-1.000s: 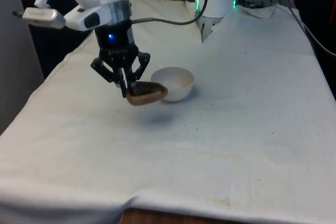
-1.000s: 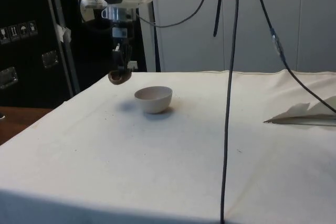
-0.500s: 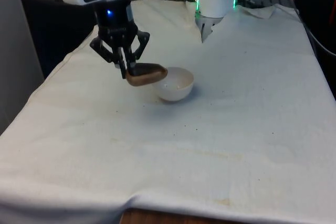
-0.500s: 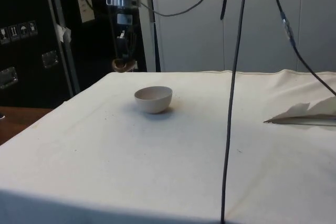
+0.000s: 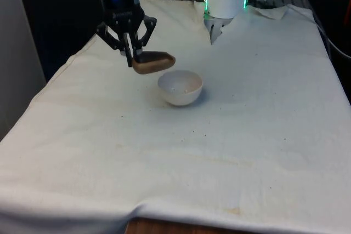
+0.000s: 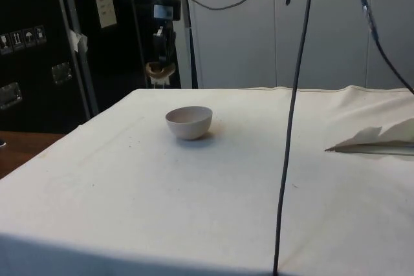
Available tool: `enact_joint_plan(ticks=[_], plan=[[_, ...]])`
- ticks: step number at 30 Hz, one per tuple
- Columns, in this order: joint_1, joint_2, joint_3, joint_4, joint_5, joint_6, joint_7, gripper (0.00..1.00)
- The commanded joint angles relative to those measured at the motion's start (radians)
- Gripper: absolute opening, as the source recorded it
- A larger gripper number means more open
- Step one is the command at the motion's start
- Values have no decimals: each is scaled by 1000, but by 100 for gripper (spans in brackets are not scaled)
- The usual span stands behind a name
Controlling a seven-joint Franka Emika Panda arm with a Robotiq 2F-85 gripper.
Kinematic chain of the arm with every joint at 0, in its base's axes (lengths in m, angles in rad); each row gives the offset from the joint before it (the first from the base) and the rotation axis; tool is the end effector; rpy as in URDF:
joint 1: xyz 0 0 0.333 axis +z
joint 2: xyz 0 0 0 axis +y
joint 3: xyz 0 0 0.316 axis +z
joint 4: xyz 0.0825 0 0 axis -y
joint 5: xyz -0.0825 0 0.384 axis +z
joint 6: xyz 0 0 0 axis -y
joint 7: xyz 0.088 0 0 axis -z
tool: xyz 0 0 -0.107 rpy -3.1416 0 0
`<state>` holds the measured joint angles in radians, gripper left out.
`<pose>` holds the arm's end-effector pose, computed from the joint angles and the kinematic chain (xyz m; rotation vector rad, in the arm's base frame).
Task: Pour the coffee beans from the cup into the bowl.
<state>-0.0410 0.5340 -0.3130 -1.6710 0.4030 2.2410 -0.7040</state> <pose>0.6532 -0.2023 0.3132 -3.0160 -0.2349 -0.2221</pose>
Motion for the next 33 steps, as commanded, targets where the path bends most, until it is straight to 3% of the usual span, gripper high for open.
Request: enact_joint_plan(ticks=[1,6,7,8,14,15,16,21,23,24,25,29,32,33], plan=[[5,-16,-4,-23,-4,22,-2,0],[7,-54,-4,-74,-4,46,-14,0],[2,-47,0,-64,0,29,-15,0],[8,-69,-3,-95,-4,57,-18,0],[15,-119,-2,-169,-5,104,-31,0],[9,-109,1,-154,0,80,-32,0],[17,-124,-2,-178,-6,111,-32,0],[28,-158,-3,-237,-10,161,-38,0],[31,-168,-3,-256,-13,178,-39,0],[24,-160,2,-243,-3,158,-44,0],[34,-173,-3,-265,-16,186,-38,0],[43,-196,-3,-307,-32,231,-35,0],[48,-206,-3,-329,-44,258,-32,0],[39,-202,4,-321,-29,241,-44,0]])
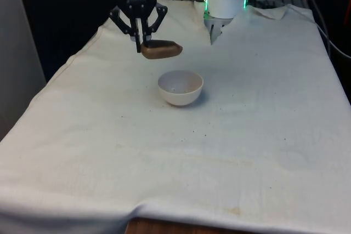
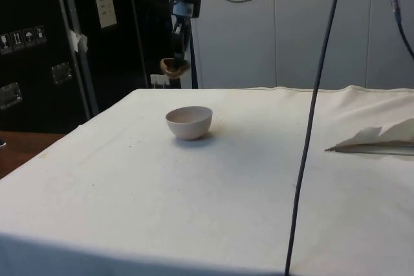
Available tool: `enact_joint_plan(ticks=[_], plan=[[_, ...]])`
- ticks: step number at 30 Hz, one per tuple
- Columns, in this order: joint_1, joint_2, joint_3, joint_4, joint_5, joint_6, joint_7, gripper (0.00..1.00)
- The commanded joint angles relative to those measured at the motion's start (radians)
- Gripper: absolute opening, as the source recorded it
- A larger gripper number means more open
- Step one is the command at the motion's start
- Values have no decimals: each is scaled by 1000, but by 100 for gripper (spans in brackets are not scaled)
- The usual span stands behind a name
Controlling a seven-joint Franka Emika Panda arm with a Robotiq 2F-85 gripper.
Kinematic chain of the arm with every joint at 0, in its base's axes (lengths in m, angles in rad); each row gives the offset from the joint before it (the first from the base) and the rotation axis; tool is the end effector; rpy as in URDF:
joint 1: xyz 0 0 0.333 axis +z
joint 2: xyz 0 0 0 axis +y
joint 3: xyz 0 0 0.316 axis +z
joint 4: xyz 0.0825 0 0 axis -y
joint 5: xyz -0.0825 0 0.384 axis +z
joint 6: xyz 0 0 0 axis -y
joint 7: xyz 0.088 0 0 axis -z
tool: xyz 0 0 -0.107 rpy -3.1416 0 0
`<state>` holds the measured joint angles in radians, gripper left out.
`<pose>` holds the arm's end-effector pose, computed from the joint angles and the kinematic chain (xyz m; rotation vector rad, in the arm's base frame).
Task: Pour the coffee beans from the cup into the bowl.
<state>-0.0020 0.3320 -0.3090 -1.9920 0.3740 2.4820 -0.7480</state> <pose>0.5937 -0.1834 0.3197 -3.0635 -0.2855 -0.3652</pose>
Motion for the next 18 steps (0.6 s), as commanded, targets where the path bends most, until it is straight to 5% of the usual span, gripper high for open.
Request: enact_joint_plan(ticks=[1,7,9,10,17,18], plan=[[11,-7,-8,-15,-20,24,14,0],[22,-23,-10,-52,-56,78,25,0],[12,-20,1,-44,-38,63,9,0],[25,-27,-10,-61,-66,92,28,0],[34,-41,-12,-101,-118,157,45,0],[22,-37,1,-90,-94,138,26,0]])
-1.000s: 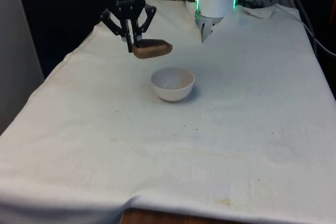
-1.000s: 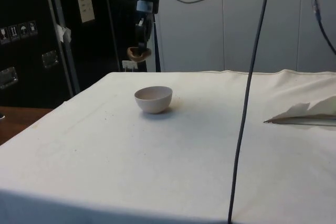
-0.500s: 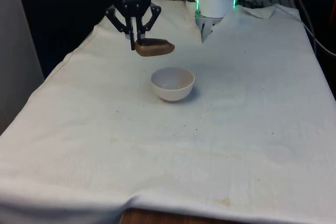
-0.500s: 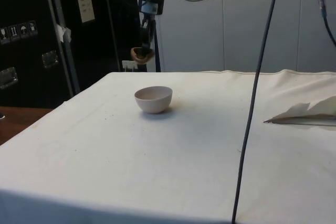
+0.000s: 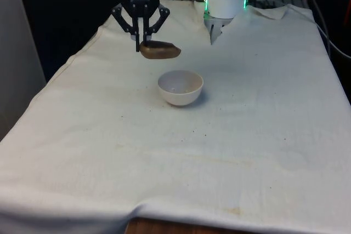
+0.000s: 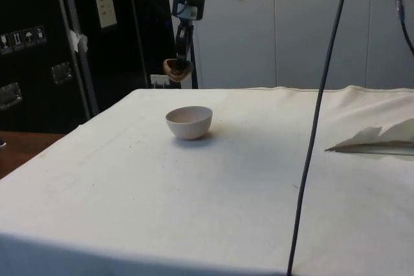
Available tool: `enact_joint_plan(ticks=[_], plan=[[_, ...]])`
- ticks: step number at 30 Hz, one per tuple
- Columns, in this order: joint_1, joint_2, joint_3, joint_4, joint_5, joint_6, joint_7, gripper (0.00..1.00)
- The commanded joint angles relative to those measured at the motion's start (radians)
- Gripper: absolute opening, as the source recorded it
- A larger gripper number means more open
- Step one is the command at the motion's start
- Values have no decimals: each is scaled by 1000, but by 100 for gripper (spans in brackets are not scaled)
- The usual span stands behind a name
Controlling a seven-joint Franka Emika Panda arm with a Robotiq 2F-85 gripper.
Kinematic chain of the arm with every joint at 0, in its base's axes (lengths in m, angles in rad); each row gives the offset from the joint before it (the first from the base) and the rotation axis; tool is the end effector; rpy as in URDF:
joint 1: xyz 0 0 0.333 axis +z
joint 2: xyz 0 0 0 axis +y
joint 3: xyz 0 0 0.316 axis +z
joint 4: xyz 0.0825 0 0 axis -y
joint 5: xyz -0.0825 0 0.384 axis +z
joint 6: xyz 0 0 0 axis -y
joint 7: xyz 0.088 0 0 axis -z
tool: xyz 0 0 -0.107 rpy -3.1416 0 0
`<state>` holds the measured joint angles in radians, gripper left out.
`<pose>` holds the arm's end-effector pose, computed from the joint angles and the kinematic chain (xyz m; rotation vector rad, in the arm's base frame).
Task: Pour the coffee beans from the cup into the bowl.
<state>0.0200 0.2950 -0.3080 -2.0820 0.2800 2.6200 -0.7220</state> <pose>0.5819 -0.1726 0.3167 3.0390 0.3560 0.4167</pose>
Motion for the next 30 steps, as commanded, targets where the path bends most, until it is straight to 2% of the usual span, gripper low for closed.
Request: enact_joint_plan(ticks=[1,9,10,11,16,18,19,20,26,27,28,30], plan=[[12,-5,-13,-15,-29,25,21,0],[20,-15,-15,-45,-83,74,47,0],[9,-14,1,-39,-64,61,30,0],[23,-18,-16,-52,-97,84,55,0],[28,-25,-14,-72,-151,115,92,0],[28,-26,-14,-75,-161,119,98,0],[15,-26,4,-69,-138,106,80,0],[29,-27,-14,-80,-180,129,111,0],[32,-27,-15,-89,-245,154,156,0],[18,-29,6,-83,-213,136,131,0],[32,-26,-16,-89,-254,157,163,0],[31,-25,-16,-91,-272,163,177,0]])
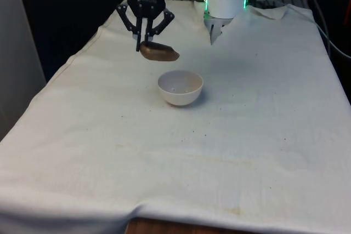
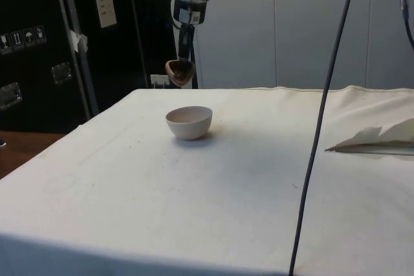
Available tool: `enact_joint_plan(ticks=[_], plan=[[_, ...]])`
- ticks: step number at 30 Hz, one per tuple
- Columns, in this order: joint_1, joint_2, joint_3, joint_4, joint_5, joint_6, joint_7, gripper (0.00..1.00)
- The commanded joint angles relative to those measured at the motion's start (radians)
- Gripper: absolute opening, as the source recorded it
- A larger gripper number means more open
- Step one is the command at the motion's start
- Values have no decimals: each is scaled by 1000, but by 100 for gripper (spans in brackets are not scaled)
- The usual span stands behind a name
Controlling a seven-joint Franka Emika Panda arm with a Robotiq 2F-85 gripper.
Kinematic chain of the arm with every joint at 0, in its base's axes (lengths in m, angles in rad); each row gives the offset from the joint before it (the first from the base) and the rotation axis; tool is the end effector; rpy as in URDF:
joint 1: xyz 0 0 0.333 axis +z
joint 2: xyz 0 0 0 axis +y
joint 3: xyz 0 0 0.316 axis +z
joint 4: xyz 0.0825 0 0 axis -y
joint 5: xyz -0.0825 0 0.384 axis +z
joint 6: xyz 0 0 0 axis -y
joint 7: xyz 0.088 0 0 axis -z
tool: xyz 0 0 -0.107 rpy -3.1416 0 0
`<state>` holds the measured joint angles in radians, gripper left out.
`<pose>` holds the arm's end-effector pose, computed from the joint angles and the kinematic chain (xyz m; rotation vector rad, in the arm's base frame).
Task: Pour the coffee beans from the cup into the bowl.
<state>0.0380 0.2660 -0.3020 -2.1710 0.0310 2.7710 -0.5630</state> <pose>0.5730 -0.1518 0.3118 2.8847 0.4297 0.4324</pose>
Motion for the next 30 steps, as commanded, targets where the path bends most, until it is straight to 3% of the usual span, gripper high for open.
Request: enact_joint_plan(ticks=[1,5,6,7,16,17,18,25,26,27,30], plan=[[12,6,-23,-2,-40,16,32,0],[11,8,-25,-2,-72,18,61,0],[0,0,-4,-4,-44,4,38,0],[11,9,-26,-2,-79,19,68,0],[11,20,-34,3,-155,18,146,0],[-1,10,-11,-3,-129,6,125,0],[11,21,-34,3,-162,18,154,0],[9,29,-39,6,-224,14,221,0],[-2,18,-16,-2,-192,6,194,0],[10,30,-40,7,-231,14,230,0],[10,34,-43,9,-260,12,261,0]])
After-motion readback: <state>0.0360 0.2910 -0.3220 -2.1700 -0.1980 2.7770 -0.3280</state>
